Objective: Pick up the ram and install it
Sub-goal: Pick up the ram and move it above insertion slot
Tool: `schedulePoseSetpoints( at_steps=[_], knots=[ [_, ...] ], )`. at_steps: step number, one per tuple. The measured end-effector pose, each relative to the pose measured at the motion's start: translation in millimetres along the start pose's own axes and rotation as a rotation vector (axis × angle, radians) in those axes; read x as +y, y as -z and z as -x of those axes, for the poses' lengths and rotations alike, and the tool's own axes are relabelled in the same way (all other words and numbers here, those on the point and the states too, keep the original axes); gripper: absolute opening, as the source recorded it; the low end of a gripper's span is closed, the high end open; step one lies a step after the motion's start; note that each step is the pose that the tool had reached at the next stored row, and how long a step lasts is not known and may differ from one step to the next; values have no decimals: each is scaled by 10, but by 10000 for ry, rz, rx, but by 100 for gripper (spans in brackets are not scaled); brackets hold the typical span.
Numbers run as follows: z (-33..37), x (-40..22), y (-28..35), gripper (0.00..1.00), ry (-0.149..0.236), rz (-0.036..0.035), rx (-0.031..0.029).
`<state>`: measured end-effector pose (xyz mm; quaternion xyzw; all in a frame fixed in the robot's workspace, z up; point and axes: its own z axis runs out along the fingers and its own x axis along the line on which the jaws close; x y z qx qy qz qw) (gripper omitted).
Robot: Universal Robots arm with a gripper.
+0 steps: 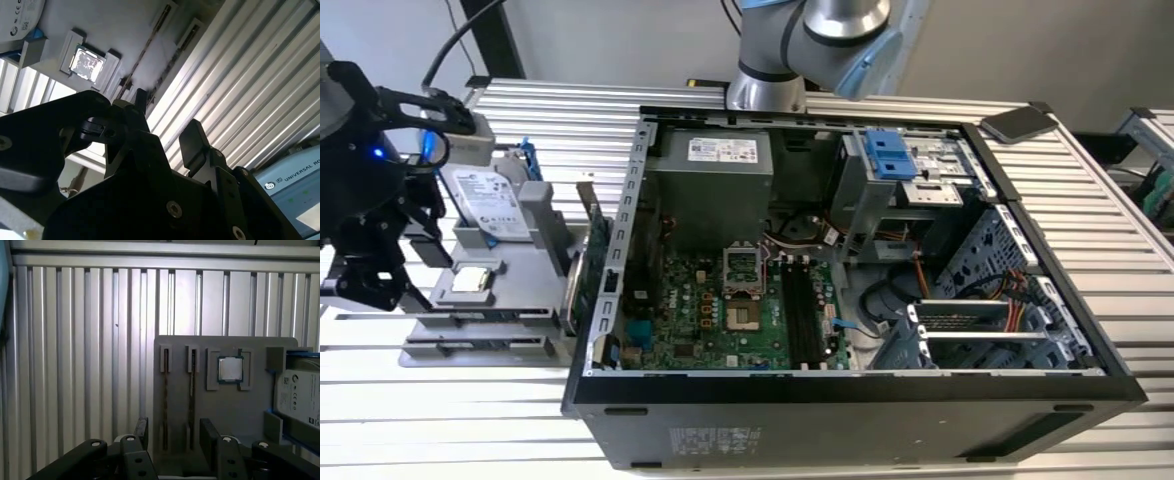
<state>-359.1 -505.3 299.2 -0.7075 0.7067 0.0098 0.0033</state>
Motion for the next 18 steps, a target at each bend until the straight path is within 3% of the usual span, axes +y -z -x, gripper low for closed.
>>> schedulePoseSetpoints(
  at_steps=[18],
  knots=[
    [-14,-5,-308,100,-36,-1,2]
  ],
)
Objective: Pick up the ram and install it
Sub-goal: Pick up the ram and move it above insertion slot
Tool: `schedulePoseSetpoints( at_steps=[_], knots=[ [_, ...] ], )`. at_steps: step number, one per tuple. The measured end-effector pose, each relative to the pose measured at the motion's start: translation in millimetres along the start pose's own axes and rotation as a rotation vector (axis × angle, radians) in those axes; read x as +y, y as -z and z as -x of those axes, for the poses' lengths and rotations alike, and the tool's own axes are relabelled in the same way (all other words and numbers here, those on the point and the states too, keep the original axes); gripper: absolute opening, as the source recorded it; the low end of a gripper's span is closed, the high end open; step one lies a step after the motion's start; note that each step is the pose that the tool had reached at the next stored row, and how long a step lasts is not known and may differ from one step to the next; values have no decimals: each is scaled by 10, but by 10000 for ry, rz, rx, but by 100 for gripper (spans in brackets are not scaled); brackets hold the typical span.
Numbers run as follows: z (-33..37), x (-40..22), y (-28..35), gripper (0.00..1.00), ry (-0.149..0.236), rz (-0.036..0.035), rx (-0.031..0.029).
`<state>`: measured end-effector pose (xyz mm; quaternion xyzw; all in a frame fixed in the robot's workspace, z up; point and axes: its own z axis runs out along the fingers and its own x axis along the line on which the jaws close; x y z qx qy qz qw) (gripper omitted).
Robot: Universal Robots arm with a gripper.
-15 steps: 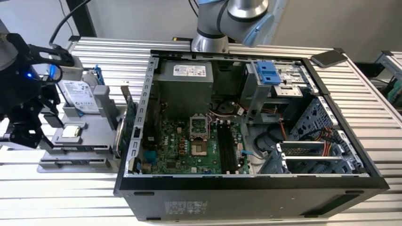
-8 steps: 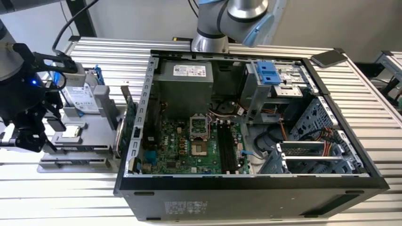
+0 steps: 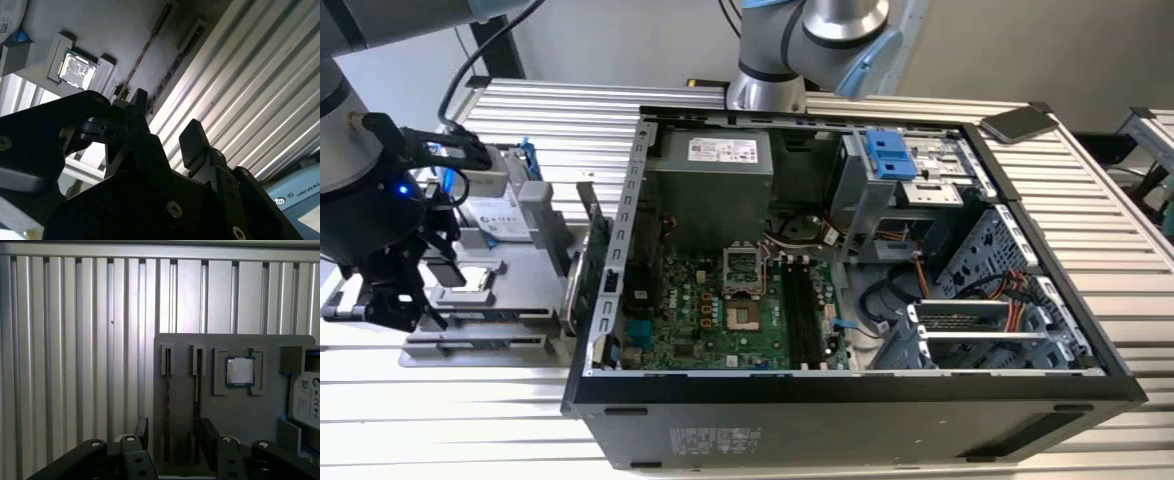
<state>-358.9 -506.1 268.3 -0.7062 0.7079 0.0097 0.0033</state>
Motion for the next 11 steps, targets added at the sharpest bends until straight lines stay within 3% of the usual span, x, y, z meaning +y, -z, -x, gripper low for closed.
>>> schedulePoseSetpoints(
  at_steps=[11],
  knots=[
    [-3,-10,-141,100,-180,-3,6]
  ],
)
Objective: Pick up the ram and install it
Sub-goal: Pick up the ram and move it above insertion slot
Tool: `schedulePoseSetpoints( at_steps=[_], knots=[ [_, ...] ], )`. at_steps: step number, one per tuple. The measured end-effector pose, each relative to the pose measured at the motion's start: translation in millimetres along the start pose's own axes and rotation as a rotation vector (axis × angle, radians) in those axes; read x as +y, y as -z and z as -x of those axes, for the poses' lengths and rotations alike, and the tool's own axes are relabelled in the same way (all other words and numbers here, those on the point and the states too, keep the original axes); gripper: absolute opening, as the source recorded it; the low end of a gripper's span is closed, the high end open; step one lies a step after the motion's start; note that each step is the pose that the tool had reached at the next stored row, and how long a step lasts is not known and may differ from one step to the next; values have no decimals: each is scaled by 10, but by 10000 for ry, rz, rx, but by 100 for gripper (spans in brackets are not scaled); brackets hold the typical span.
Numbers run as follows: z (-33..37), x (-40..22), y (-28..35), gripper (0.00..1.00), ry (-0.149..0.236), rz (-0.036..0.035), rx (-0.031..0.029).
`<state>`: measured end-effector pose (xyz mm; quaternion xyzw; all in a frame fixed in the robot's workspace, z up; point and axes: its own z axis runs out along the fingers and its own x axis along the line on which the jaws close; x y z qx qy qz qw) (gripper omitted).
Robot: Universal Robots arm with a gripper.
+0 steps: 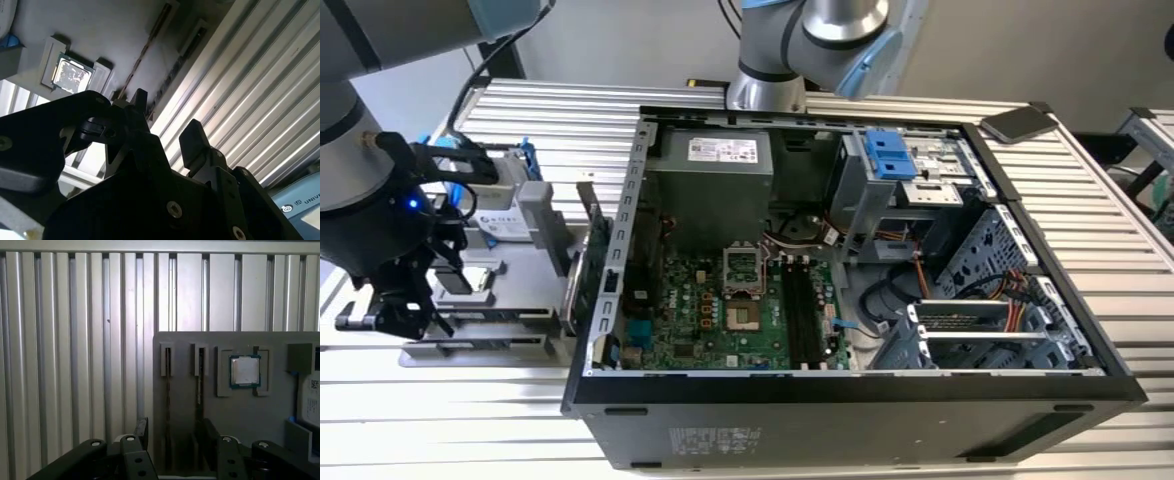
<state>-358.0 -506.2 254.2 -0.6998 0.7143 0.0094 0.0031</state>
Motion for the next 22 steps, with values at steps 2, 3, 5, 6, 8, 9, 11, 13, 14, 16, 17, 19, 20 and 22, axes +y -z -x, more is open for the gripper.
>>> schedulePoseSetpoints(
  at_steps=[2,3,5,6,8,9,11,13,14,16,17,19,20,22],
  knots=[
    [0,-2,-24,100,-79,-2,-1],
    [0,-3,-37,100,-112,-3,-2],
    [-1,-6,-61,100,-136,-3,0],
    [-1,-8,-74,100,-136,-3,1],
    [-1,-13,-100,100,-136,-3,2],
    [-1,-14,-114,100,-137,-3,2],
    [-2,-17,-146,100,-137,-3,1],
    [-3,-20,-175,100,-136,-3,2],
    [-3,-21,-190,100,-136,-3,2],
    [-3,-24,-223,100,-136,-3,1],
    [-4,-27,-239,100,-136,-2,1],
    [-4,-32,-271,100,-136,-2,2],
    [-4,-36,-290,100,-136,-2,2],
    [-5,-43,-324,100,-136,-4,1]
  ],
)
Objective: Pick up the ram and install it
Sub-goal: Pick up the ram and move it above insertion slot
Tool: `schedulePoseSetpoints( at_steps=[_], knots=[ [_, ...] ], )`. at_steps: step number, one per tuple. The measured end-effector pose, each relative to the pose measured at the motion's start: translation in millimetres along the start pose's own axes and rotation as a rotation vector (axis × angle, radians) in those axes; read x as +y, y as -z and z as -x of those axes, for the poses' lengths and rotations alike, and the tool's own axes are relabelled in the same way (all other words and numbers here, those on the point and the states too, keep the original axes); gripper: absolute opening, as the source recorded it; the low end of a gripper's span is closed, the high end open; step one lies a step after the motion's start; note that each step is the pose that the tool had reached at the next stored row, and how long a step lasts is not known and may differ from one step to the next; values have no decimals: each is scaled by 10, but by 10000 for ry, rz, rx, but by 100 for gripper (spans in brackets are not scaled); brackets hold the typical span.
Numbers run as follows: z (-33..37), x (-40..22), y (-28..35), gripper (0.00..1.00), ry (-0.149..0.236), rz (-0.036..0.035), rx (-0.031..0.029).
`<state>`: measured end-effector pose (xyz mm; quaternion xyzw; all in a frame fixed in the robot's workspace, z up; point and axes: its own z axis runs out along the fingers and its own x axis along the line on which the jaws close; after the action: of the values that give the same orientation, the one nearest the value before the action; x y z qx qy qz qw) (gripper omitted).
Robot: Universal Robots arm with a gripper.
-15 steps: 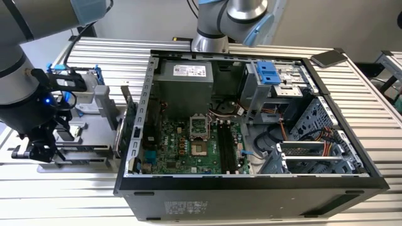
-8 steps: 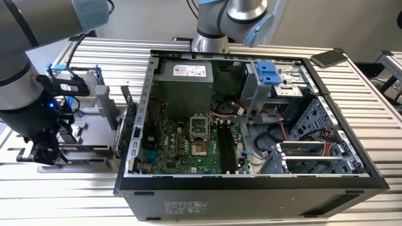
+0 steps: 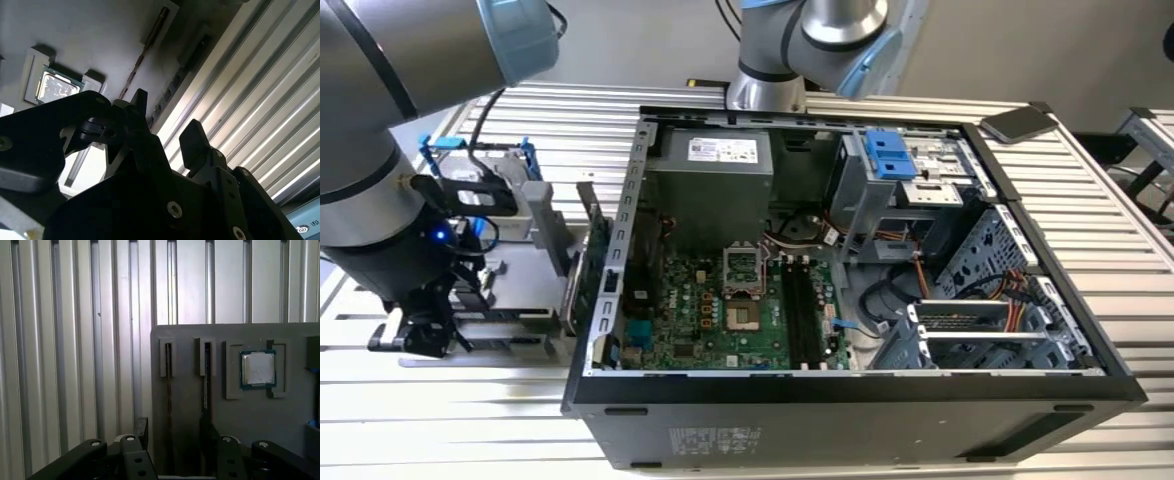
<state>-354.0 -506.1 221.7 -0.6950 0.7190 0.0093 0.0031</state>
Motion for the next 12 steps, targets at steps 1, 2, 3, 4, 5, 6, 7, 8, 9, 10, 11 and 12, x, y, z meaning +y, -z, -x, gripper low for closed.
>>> schedulePoseSetpoints(
  at_steps=[1,2,3,4,5,6,7,8,9,10,11,12],
  knots=[
    [0,-1,-17,100,-1,1,0],
    [0,-1,-35,100,-2,1,0],
    [-1,-1,-51,100,-1,1,1],
    [-1,-2,-68,100,-1,1,0],
    [-2,-2,-85,100,0,0,0],
    [-2,-2,-99,100,0,1,1],
    [-2,-3,-116,100,0,2,1],
    [-2,-3,-132,100,0,0,0],
    [-3,-3,-146,100,0,1,1],
    [-3,-3,-161,100,0,1,0],
    [-3,-3,-173,100,0,0,0],
    [-3,-3,-185,100,1,1,1]
  ],
)
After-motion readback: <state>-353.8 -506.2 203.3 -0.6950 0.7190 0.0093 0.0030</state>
